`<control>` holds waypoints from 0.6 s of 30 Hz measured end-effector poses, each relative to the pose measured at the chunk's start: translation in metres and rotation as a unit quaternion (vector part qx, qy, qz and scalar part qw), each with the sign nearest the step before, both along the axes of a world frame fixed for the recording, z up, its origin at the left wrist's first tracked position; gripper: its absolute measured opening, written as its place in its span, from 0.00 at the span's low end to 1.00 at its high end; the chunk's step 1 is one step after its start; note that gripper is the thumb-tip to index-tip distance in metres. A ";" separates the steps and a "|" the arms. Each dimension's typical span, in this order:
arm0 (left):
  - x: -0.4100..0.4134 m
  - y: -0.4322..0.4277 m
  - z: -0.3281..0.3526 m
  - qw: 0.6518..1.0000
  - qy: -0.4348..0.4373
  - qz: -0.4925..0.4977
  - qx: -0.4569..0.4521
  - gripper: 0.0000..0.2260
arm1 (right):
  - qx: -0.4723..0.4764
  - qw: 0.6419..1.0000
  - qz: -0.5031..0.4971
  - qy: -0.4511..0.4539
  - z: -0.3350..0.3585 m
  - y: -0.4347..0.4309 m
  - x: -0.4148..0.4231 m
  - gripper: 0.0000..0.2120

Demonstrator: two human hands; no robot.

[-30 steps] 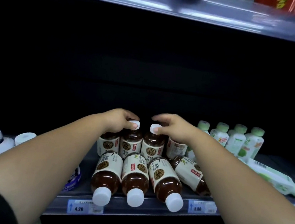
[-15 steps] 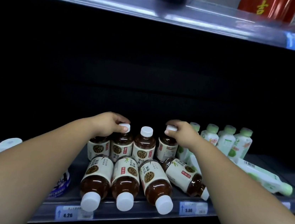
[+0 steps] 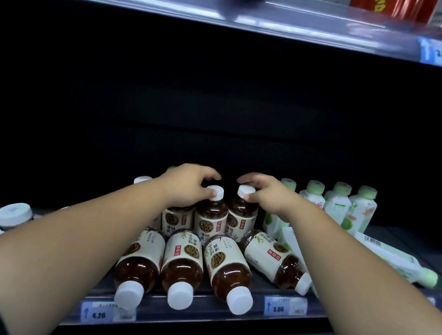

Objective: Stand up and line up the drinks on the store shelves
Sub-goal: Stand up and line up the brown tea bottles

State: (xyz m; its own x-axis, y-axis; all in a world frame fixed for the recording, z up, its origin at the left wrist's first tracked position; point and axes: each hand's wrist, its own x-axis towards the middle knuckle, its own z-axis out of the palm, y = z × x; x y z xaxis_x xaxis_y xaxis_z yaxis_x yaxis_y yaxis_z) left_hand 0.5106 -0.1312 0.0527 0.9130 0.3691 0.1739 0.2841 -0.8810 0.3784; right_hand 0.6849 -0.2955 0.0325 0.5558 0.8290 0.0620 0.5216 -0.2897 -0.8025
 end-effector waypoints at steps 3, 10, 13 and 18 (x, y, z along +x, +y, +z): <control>0.010 -0.014 -0.004 1.000 0.015 -0.008 0.002 0.21 | 0.007 1.000 -0.013 -0.001 -0.003 0.000 -0.001 0.23; 0.014 -0.016 -0.017 0.998 0.014 0.060 -0.015 0.20 | 0.004 0.998 0.000 -0.063 -0.012 0.002 0.006 0.15; 0.011 -0.018 -0.017 0.997 0.012 0.069 -0.022 0.19 | -0.005 0.998 0.030 -0.046 -0.009 -0.002 0.009 0.13; 0.009 -0.032 -0.016 0.995 -0.010 0.091 0.030 0.21 | -0.013 0.997 0.045 -0.053 -0.011 -0.003 0.007 0.15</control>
State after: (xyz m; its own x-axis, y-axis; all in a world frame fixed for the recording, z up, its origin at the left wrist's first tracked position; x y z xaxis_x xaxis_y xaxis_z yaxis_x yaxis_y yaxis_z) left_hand 0.5192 -0.1628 0.0369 0.8275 0.5169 0.2190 0.4344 -0.8367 0.3335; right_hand 0.6922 -0.2989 0.0215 0.4698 0.8777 0.0939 0.6283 -0.2578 -0.7340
